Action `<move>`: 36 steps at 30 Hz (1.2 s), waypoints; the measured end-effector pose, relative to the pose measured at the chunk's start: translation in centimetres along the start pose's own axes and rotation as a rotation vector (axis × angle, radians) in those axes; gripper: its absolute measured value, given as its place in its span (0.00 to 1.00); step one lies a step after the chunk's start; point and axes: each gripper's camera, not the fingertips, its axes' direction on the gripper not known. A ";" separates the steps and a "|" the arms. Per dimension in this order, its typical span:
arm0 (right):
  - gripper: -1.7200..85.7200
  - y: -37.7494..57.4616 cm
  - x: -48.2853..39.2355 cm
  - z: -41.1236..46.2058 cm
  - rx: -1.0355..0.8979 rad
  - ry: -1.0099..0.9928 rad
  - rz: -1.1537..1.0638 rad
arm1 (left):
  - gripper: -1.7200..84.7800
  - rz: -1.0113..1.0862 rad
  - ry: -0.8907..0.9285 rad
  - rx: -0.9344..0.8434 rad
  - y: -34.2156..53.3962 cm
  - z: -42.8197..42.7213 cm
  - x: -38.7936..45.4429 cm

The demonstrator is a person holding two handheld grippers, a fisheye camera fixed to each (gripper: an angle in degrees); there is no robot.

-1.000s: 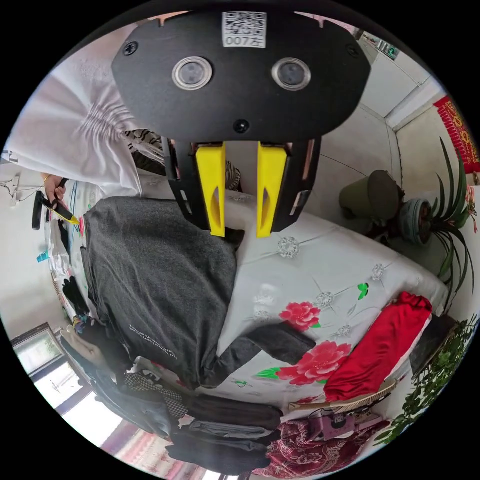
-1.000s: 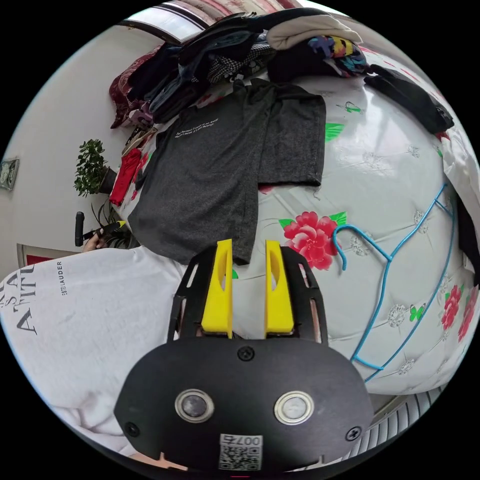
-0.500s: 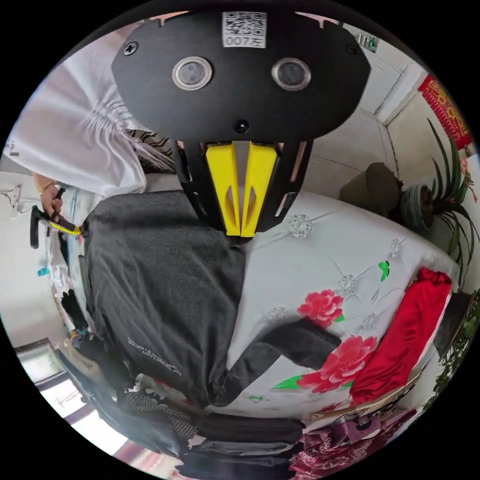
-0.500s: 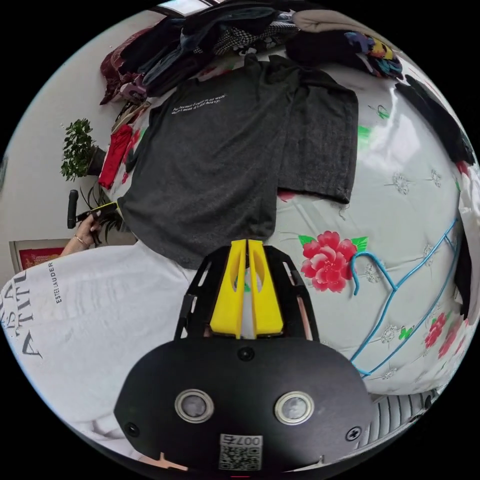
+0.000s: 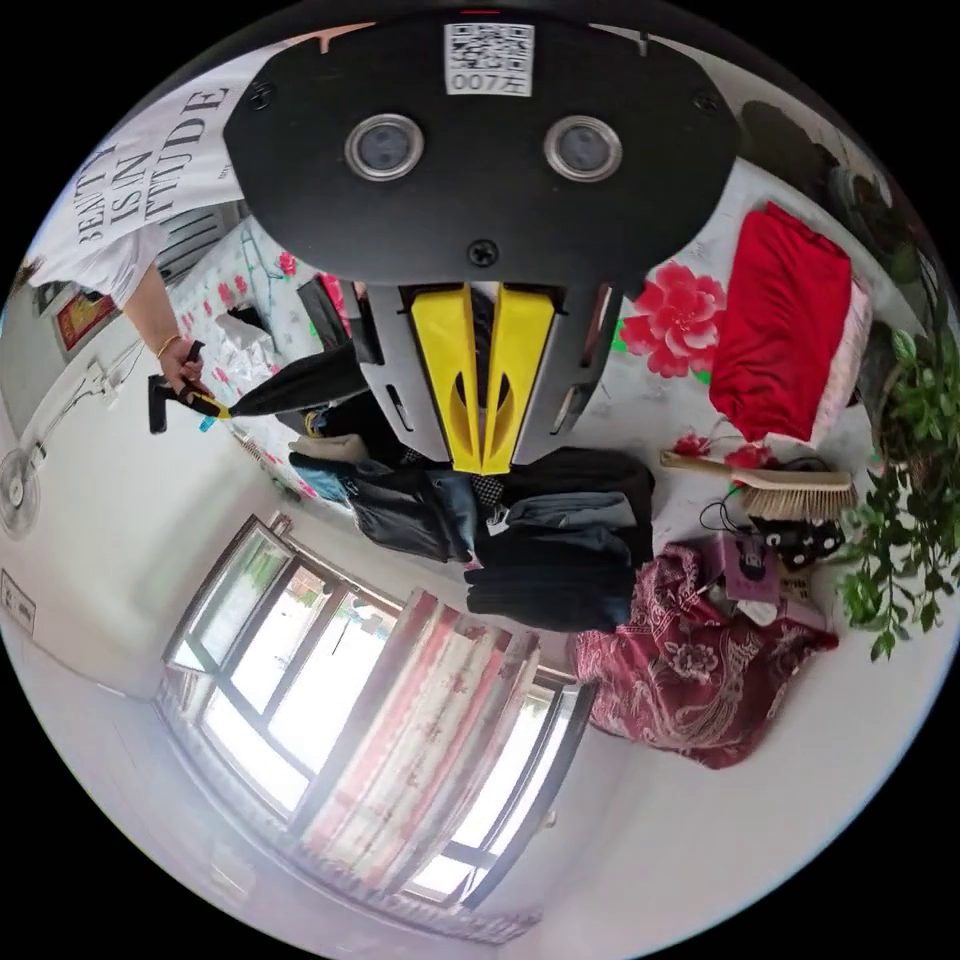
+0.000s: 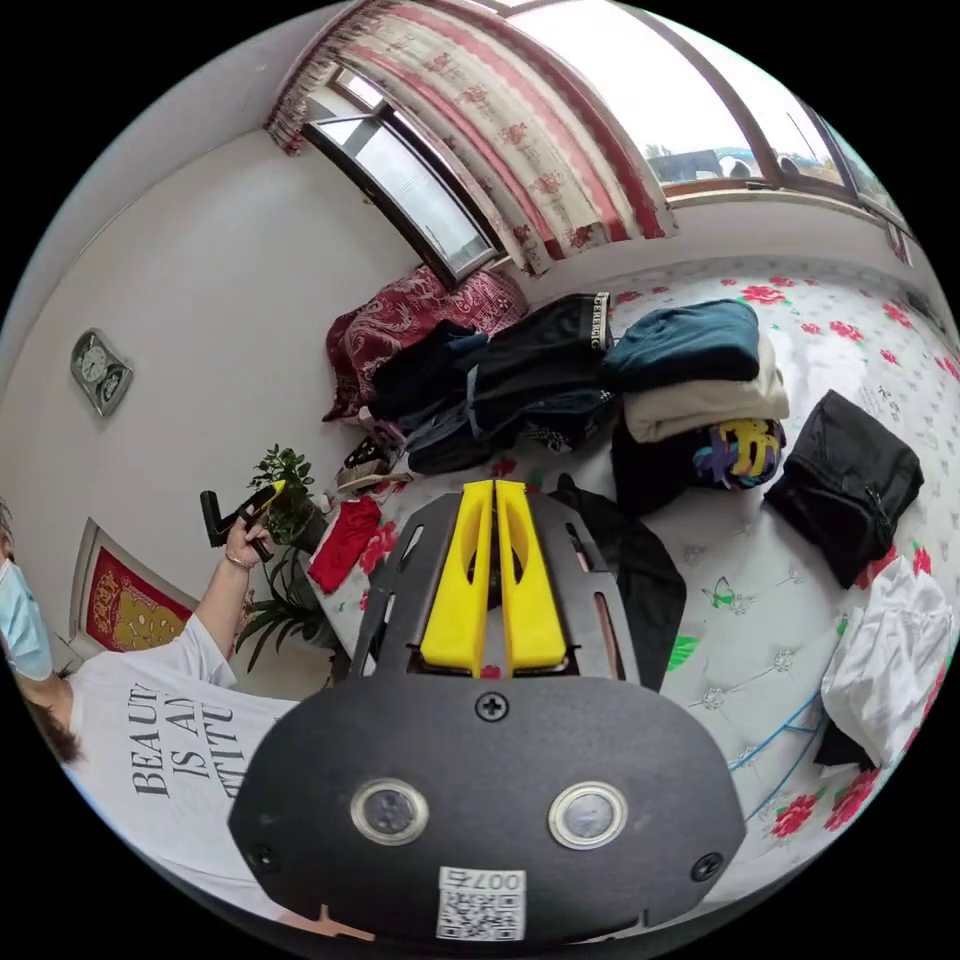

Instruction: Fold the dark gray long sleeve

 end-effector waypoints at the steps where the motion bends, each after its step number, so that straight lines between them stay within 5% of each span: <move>1: 0.02 0.8 -0.4 0.3 -0.020 0.036 -0.016 | 0.02 0.043 -0.041 -0.030 0.8 0.4 1.0; 8: 0.02 8.8 4.5 3.8 -0.120 0.042 0.181 | 0.12 -0.154 0.166 -0.498 16.6 16.3 1.0; 20: 0.02 10.1 5.4 3.0 -0.092 0.034 0.256 | 0.17 -0.173 0.112 -0.691 18.7 35.1 4.2; 23: 0.02 9.9 5.9 3.5 -0.090 0.029 0.270 | 0.10 -0.152 -0.001 -0.711 18.0 37.6 4.5; 28: 0.02 10.0 6.5 1.9 -0.050 0.043 0.268 | 0.02 -0.091 0.001 -0.720 17.4 36.3 4.2; 36: 0.02 16.4 7.8 -2.9 -0.024 -0.077 0.306 | 0.01 0.064 0.016 -0.530 19.8 14.8 -0.4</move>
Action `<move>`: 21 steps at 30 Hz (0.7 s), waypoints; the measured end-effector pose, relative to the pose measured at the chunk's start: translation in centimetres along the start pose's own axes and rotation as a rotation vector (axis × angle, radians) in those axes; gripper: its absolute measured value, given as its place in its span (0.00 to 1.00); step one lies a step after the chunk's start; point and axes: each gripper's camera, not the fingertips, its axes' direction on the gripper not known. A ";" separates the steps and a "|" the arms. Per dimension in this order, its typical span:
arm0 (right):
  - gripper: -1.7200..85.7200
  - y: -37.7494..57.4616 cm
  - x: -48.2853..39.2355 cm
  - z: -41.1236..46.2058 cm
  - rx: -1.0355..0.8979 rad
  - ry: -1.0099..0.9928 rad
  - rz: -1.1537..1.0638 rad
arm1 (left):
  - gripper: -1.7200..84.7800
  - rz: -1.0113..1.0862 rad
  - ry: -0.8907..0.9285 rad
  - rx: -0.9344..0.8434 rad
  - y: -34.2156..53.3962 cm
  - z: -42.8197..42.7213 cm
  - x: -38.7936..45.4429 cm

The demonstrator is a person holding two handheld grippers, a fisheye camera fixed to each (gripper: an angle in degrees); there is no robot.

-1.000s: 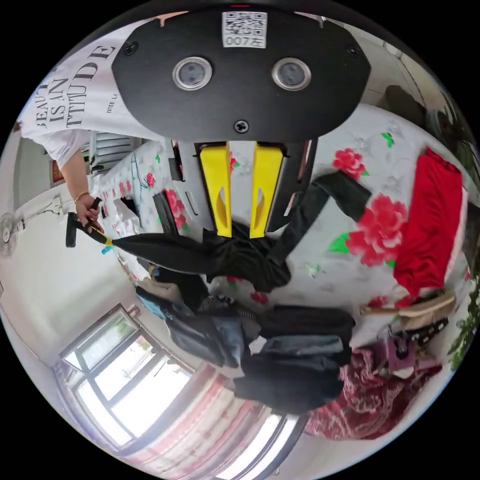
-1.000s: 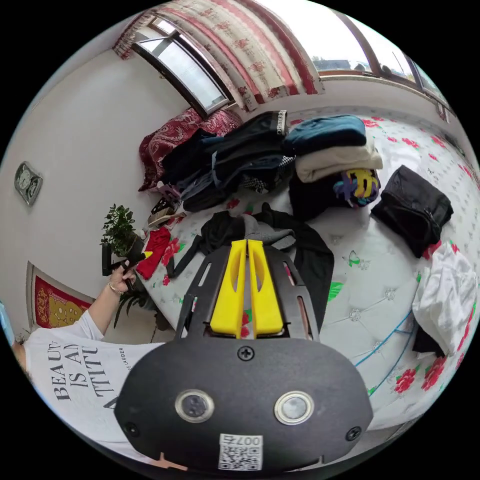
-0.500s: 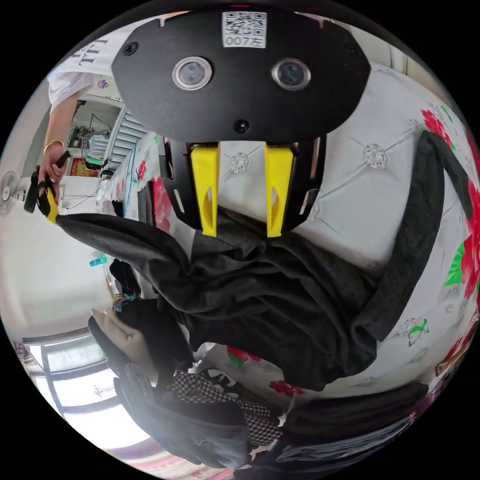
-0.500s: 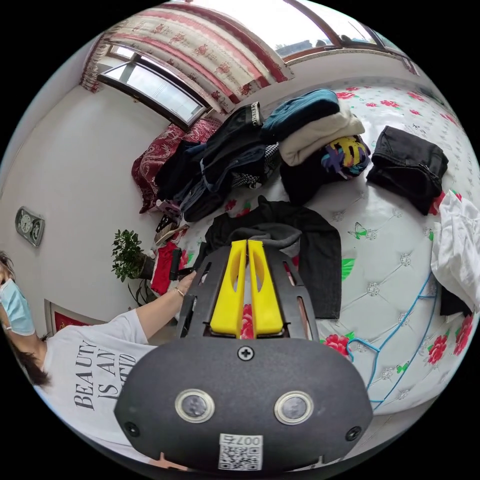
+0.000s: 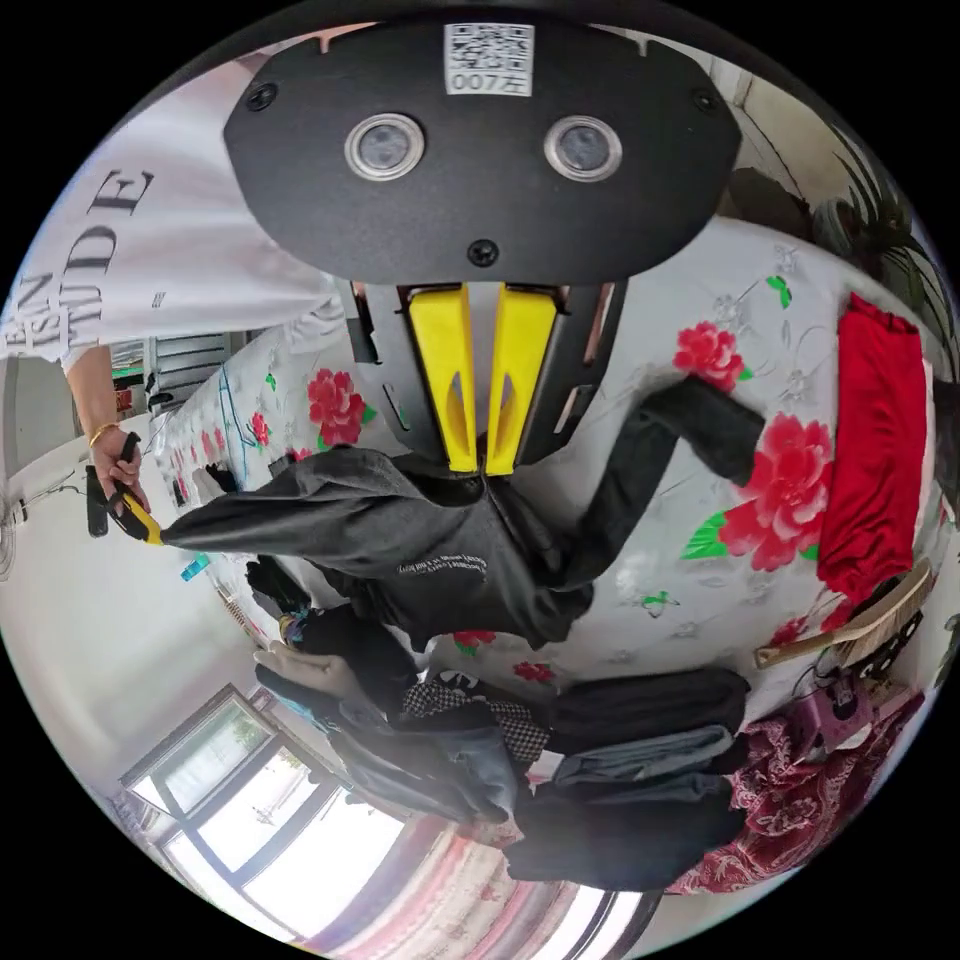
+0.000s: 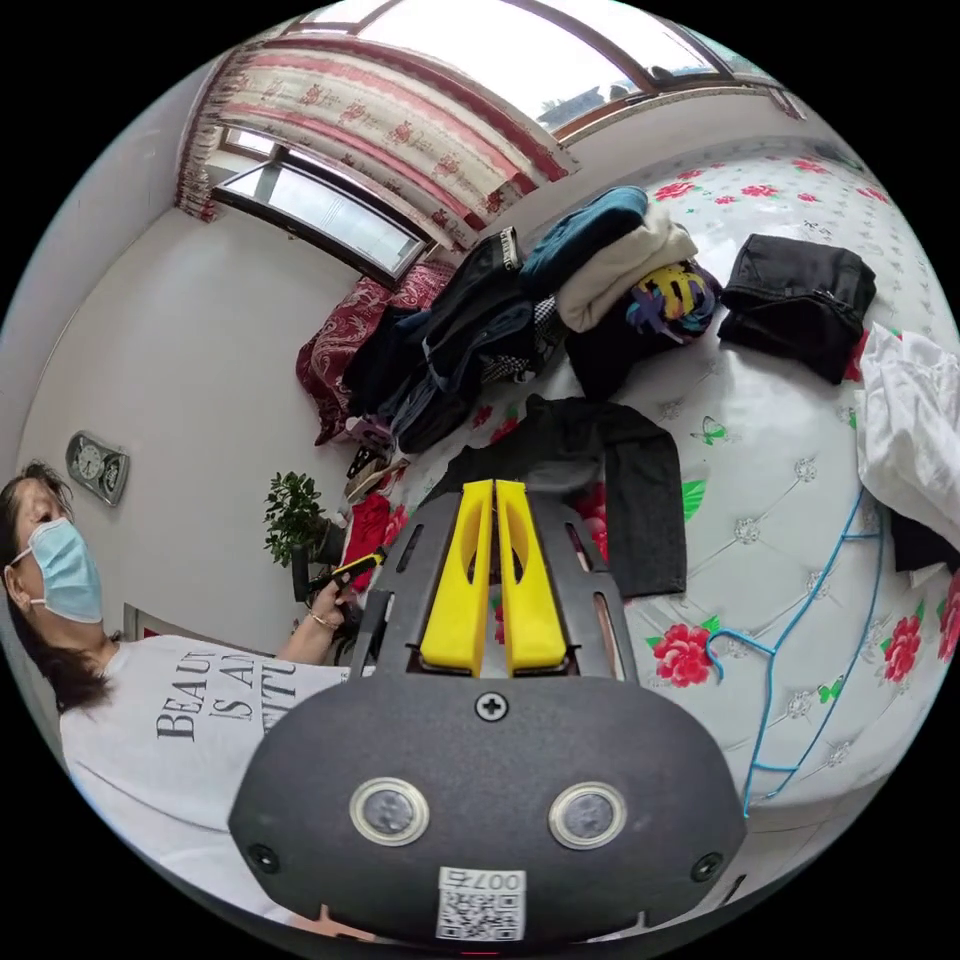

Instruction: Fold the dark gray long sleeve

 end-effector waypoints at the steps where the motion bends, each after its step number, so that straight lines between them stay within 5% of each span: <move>1: 0.02 1.5 0.5 -0.2 -0.034 -0.025 0.007 | 0.01 0.003 -0.009 0.025 2.4 -2.8 -0.5; 12: 0.02 8.7 6.4 2.4 -0.305 -0.077 0.189 | 0.01 -0.311 0.027 0.077 16.5 -7.3 -5.6; 16: 0.02 1.1 6.6 6.0 -0.284 -0.073 0.170 | 0.01 -0.404 0.053 0.101 10.4 -5.0 -10.1; 21: 0.02 -10.7 -4.7 2.8 -0.006 -0.107 -0.107 | 0.01 -0.284 0.073 0.393 -3.4 -14.3 -8.6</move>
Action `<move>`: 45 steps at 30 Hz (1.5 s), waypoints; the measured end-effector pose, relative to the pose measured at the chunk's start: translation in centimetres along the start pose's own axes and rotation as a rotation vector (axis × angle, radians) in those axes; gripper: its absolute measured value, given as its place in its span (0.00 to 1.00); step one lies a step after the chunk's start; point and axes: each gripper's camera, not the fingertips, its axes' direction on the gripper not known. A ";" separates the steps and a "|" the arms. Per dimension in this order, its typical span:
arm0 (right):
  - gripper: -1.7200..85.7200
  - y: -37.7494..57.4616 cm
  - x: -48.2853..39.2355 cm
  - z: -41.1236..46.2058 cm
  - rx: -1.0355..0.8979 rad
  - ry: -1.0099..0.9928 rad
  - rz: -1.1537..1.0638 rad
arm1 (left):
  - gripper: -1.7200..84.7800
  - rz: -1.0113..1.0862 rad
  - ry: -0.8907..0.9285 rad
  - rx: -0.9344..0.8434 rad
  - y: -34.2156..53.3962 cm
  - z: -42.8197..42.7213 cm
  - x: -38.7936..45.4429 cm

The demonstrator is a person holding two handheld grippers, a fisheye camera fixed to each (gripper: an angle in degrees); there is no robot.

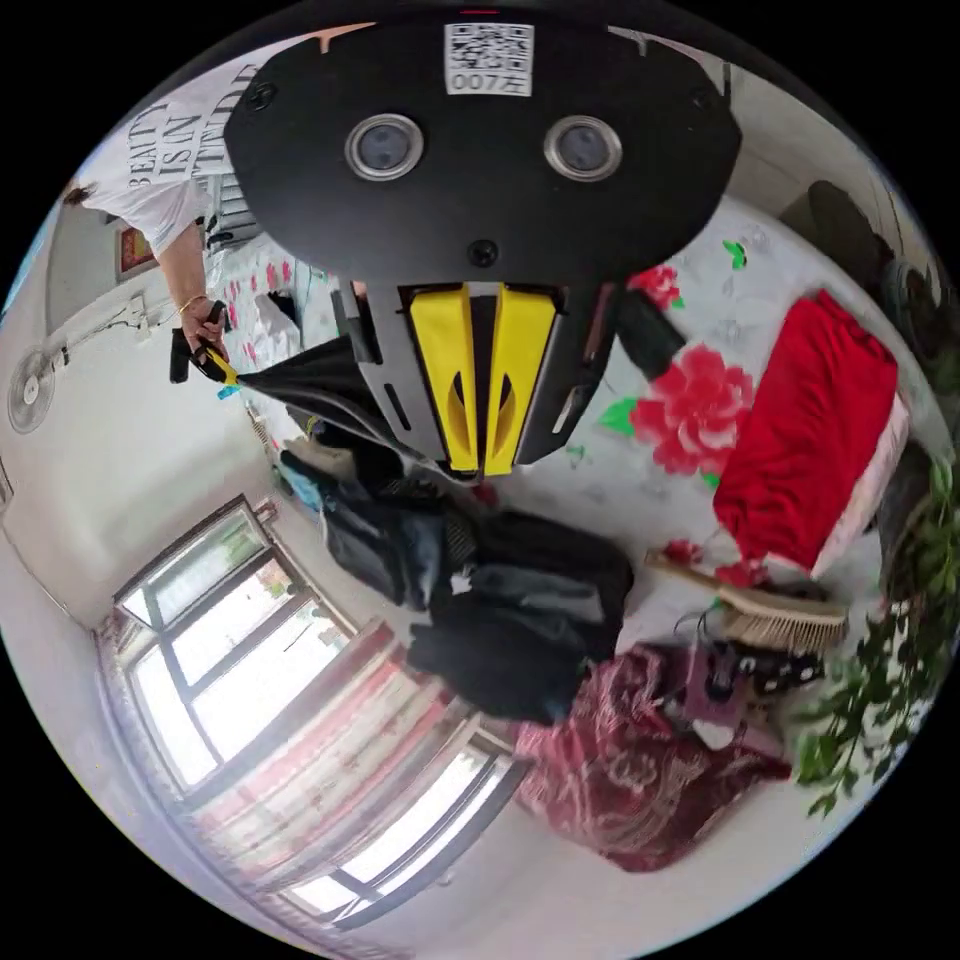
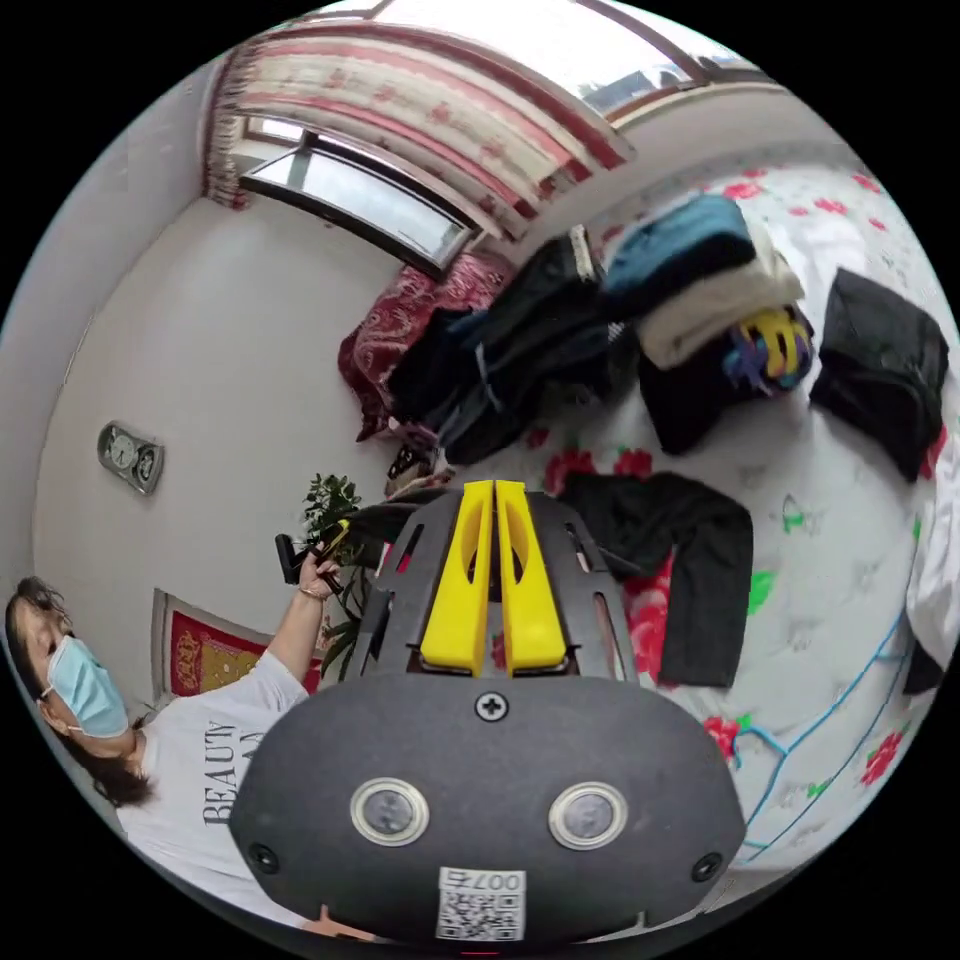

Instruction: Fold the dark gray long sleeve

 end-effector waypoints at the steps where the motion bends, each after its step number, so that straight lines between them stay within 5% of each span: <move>1: 0.02 -1.7 -3.4 -1.4 0.062 0.007 -0.087 | 0.01 0.066 0.010 0.077 -2.6 -2.4 2.7; 5: 0.02 -2.3 -11.7 -5.7 0.185 0.049 -0.325 | 0.01 0.284 0.011 0.279 -5.4 -10.8 9.9; 9: 0.02 1.3 -12.0 -6.3 0.148 0.065 -0.384 | 0.01 0.408 -0.024 0.295 -2.2 -13.1 11.7; 20: 0.02 20.4 5.1 7.5 -0.354 0.194 0.046 | 0.01 0.189 -0.197 -0.322 19.5 4.3 -0.2; 28: 0.02 26.3 5.4 9.4 -0.471 0.253 0.093 | 0.02 0.112 -0.277 -0.506 27.0 7.0 -2.2; 38: 0.07 17.1 4.8 6.9 -0.228 0.439 0.055 | 0.05 -0.073 -0.283 -0.393 27.4 4.6 -2.0; 45: 0.10 9.7 8.7 11.1 -0.225 0.590 0.095 | 0.02 -0.137 -0.341 -0.353 27.7 2.7 0.9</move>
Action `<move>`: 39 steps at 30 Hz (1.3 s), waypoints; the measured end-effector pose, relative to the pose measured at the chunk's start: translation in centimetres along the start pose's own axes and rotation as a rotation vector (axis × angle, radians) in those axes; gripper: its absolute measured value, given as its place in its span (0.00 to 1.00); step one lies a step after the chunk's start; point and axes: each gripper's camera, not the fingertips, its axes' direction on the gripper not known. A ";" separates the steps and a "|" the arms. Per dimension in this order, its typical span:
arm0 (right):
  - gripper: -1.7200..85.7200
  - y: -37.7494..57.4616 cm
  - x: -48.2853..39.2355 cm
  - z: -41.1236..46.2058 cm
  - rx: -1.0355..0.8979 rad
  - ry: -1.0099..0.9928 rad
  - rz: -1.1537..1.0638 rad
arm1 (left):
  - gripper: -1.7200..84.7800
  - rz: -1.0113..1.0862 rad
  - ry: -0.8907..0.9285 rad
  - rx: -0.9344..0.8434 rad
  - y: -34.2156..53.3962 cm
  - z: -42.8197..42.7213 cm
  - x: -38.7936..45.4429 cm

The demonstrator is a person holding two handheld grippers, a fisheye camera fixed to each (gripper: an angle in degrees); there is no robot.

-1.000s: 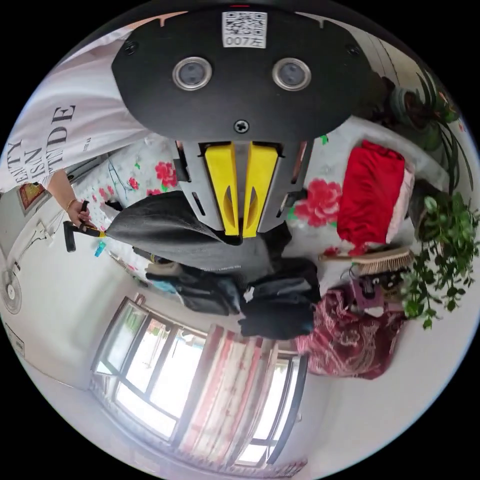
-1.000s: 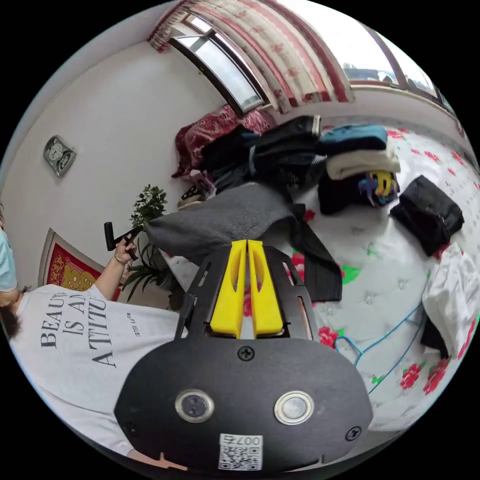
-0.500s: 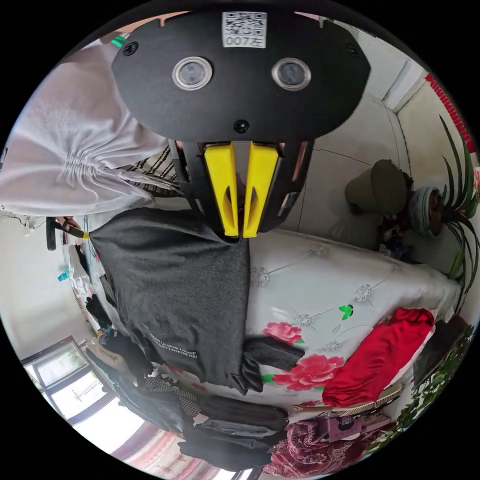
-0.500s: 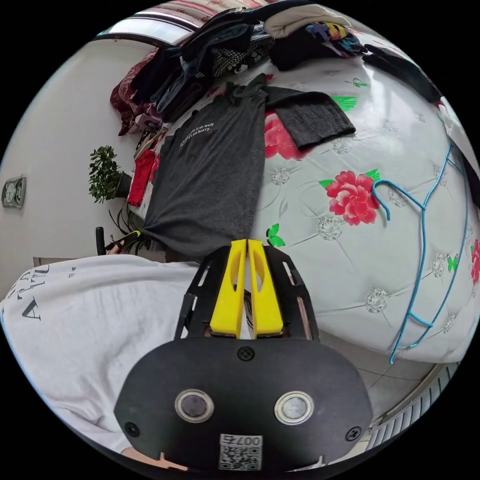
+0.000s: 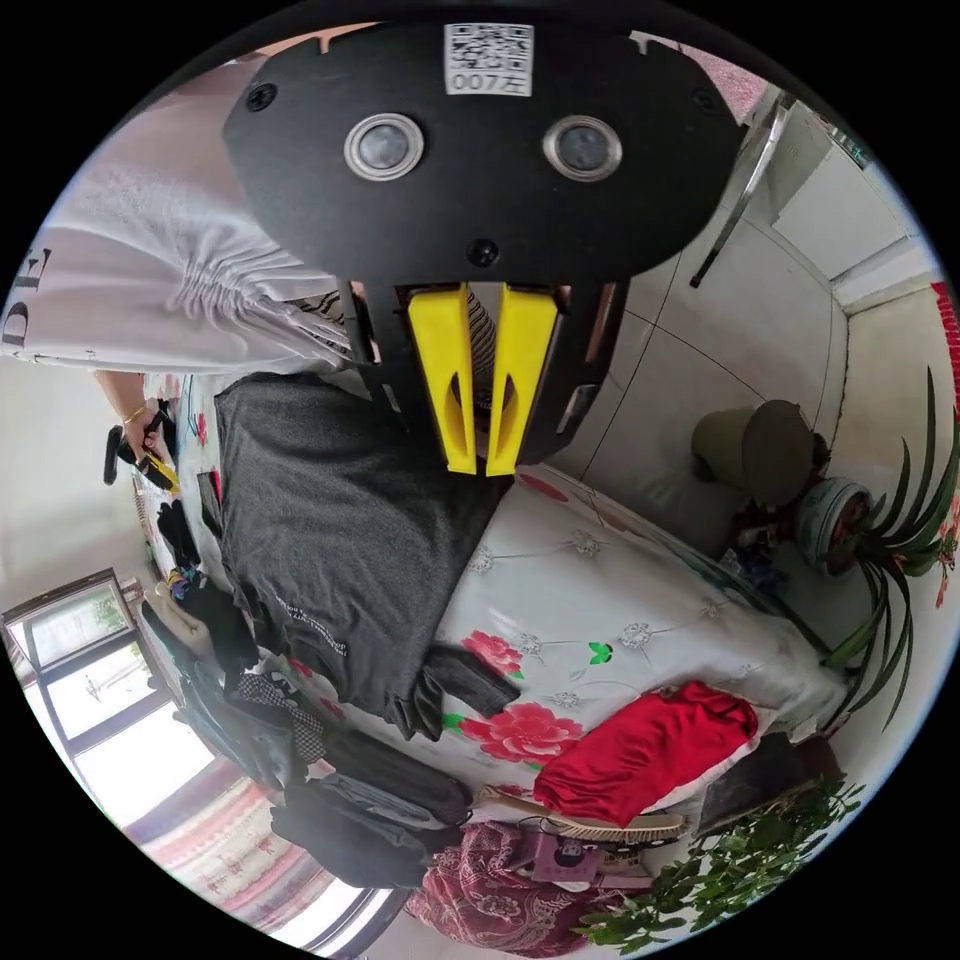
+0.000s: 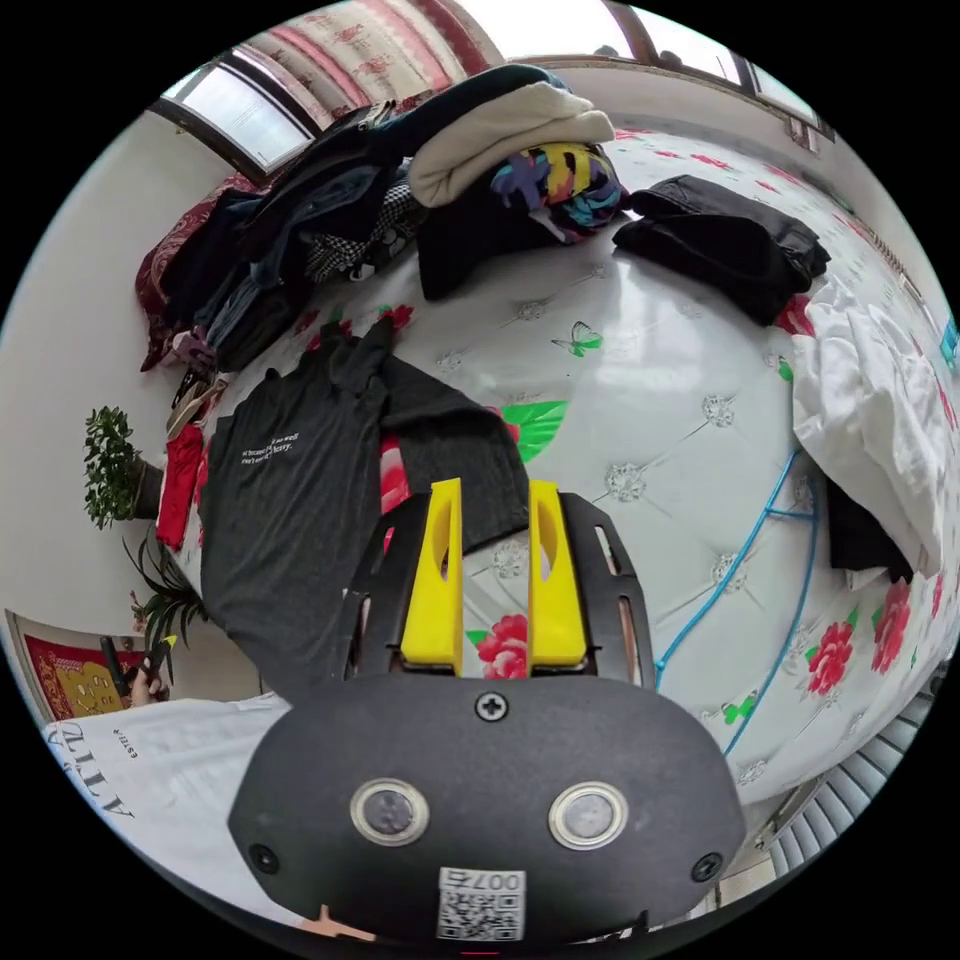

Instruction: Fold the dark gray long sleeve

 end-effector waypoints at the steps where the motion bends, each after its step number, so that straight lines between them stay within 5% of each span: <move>1: 0.10 -1.1 0.0 1.1 -0.017 0.027 -0.007 | 0.02 -0.011 -0.003 0.013 0.3 -0.5 0.6; 10: 0.03 -3.5 -3.8 5.4 -0.178 0.176 -0.223 | 0.01 -0.136 -0.008 0.059 2.0 -2.3 3.3; 17: 0.02 -7.7 4.2 -9.5 0.230 0.451 -0.020 | 0.01 -0.191 0.003 0.089 2.1 -2.2 5.4; 21: 0.03 -8.8 8.2 -10.8 0.115 0.367 0.058 | 0.01 -0.183 0.013 0.107 1.6 -2.2 6.9; 24: 0.03 -6.5 8.2 -11.2 0.205 0.337 0.107 | 0.02 -0.198 0.024 0.127 1.1 -2.5 7.8; 31: 0.04 3.4 -1.6 -5.0 0.086 -0.017 -0.075 | 0.09 -0.155 -0.044 0.141 -4.1 -2.1 8.6; 39: 0.05 11.0 -11.7 0.6 -0.156 -0.090 -0.138 | 0.14 -0.129 0.029 0.052 -17.7 4.7 7.9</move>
